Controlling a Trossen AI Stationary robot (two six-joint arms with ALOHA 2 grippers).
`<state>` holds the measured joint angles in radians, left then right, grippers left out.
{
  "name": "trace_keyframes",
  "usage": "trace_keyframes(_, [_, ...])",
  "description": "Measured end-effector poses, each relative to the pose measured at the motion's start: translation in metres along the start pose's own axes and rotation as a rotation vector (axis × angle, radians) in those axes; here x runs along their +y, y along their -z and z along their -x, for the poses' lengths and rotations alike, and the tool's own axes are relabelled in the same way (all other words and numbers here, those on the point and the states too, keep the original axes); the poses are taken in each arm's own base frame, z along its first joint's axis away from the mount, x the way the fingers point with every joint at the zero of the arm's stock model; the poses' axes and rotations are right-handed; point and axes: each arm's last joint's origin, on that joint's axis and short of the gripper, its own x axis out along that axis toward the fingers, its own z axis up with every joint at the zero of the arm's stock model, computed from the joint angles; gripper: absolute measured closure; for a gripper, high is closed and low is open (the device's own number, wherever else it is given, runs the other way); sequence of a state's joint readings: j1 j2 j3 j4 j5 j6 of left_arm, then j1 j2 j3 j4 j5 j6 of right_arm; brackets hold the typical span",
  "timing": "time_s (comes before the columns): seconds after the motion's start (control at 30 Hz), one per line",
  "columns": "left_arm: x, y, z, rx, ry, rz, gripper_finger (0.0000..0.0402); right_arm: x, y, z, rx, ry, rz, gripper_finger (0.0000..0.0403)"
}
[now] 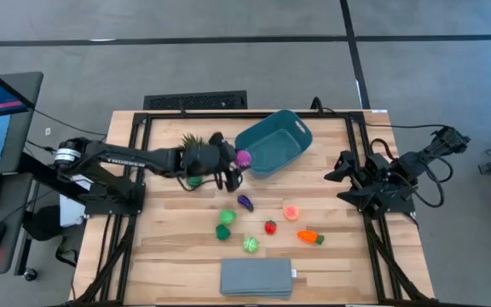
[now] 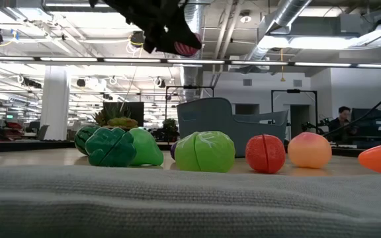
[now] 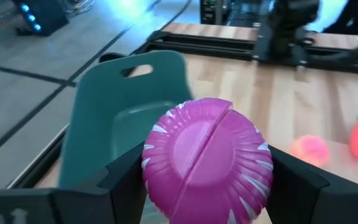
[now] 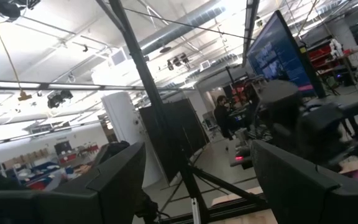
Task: Pick and placing Produce into tupperware
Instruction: Put the onion into the bin
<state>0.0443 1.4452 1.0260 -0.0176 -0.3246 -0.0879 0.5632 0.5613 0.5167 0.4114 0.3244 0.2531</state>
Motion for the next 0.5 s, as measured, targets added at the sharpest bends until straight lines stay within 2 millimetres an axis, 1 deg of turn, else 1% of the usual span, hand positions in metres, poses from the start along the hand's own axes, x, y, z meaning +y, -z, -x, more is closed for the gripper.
trace_keyframes(0.13, [0.018,-0.002,-0.010,-0.020,-0.019,0.034,0.0159,-0.001,0.001,0.000,0.009,0.026,0.005,0.0090])
trace_keyframes(0.2, [0.023,-0.004,-0.017,-0.044,-0.009,0.050,0.0159,-0.001,0.002,0.000,0.010,0.031,0.006,0.0090])
trace_keyframes(0.23, [0.025,-0.001,-0.020,-0.033,-0.005,0.051,0.0159,-0.001,0.002,0.000,0.010,0.031,0.006,0.0090])
trace_keyframes(0.33, [0.029,0.001,-0.036,-0.017,0.003,0.057,0.0159,-0.001,0.002,0.000,0.013,0.032,0.007,0.0090])
trace_keyframes(0.5, [0.030,-0.008,-0.067,-0.004,0.031,0.064,0.0159,-0.002,0.002,0.000,0.009,0.048,0.007,0.0090])
